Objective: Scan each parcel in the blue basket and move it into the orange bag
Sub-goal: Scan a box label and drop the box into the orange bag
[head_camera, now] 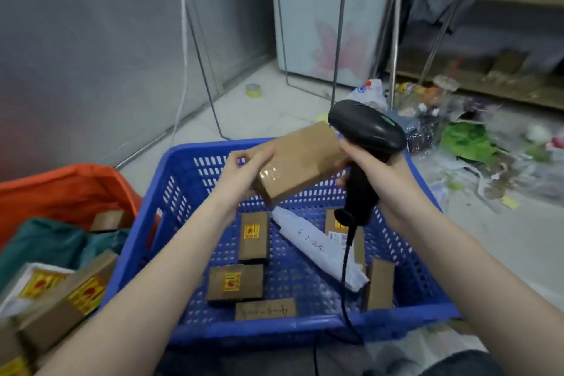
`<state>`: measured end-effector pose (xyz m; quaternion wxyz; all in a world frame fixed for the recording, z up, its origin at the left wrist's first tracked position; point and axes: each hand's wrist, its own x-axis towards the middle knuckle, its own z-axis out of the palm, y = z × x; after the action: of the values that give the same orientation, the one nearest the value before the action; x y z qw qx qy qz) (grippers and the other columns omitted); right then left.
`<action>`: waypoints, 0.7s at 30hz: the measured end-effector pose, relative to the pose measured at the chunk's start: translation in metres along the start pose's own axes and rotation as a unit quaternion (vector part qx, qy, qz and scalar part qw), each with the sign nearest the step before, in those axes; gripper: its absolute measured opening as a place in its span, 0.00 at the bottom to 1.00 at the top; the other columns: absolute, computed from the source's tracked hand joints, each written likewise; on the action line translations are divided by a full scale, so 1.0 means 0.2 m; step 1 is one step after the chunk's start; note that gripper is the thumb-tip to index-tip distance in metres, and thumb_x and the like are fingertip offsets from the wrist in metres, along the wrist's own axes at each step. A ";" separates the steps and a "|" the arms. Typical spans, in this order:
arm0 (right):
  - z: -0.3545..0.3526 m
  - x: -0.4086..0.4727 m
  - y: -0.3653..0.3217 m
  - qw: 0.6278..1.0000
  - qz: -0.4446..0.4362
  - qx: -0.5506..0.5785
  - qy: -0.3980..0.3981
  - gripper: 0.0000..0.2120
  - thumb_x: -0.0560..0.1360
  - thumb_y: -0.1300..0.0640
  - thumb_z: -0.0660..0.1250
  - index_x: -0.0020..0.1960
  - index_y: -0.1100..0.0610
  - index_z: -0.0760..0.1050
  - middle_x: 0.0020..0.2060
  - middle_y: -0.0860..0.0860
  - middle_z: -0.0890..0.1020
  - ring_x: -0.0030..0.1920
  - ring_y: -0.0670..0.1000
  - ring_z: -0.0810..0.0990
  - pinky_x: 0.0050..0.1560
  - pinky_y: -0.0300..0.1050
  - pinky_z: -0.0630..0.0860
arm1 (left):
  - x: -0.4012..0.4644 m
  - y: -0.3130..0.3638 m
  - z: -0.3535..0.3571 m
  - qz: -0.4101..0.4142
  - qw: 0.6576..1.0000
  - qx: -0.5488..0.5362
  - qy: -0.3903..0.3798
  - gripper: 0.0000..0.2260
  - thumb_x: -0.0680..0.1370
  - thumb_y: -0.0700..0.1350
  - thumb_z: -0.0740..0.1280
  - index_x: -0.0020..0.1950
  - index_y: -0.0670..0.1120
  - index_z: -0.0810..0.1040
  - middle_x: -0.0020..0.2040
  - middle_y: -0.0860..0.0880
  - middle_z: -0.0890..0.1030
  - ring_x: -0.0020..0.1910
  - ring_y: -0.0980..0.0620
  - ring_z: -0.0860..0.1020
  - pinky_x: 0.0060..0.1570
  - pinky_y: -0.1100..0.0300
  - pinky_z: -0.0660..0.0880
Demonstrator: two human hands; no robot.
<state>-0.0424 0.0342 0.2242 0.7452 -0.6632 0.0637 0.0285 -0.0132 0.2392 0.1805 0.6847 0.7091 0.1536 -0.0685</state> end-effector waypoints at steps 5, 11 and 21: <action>0.15 -0.09 -0.07 0.995 -0.040 0.077 0.046 0.08 0.72 0.52 0.73 0.46 0.44 0.74 0.43 0.45 0.81 0.45 0.45 0.80 0.53 0.46 0.77 | -0.22 0.10 -0.08 -0.070 0.983 -0.159 -0.058 0.17 0.77 0.59 0.63 0.61 0.51 0.72 0.52 0.42 0.78 0.39 0.46 0.83 0.34 0.57 0.79; 0.23 -0.11 -0.04 0.992 -0.036 0.116 0.032 0.13 0.72 0.53 0.73 0.51 0.42 0.74 0.51 0.42 0.81 0.50 0.41 0.81 0.62 0.50 0.75 | -0.27 0.09 -0.09 -0.071 0.985 -0.124 -0.096 0.18 0.77 0.64 0.60 0.61 0.54 0.73 0.54 0.43 0.83 0.47 0.43 0.84 0.51 0.50 0.78; 0.20 -0.08 -0.03 0.994 -0.030 0.106 0.012 0.11 0.74 0.55 0.70 0.56 0.49 0.77 0.48 0.48 0.85 0.53 0.48 0.82 0.58 0.52 0.77 | -0.24 0.13 -0.02 0.127 0.991 0.048 0.007 0.10 0.82 0.49 0.60 0.60 0.62 0.74 0.53 0.57 0.81 0.55 0.62 0.78 0.60 0.57 0.72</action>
<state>-0.0544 0.0735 0.2357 0.8110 -0.5824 0.0554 -0.0086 -0.0514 0.2368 0.2203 0.6517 0.7556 0.0636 0.0161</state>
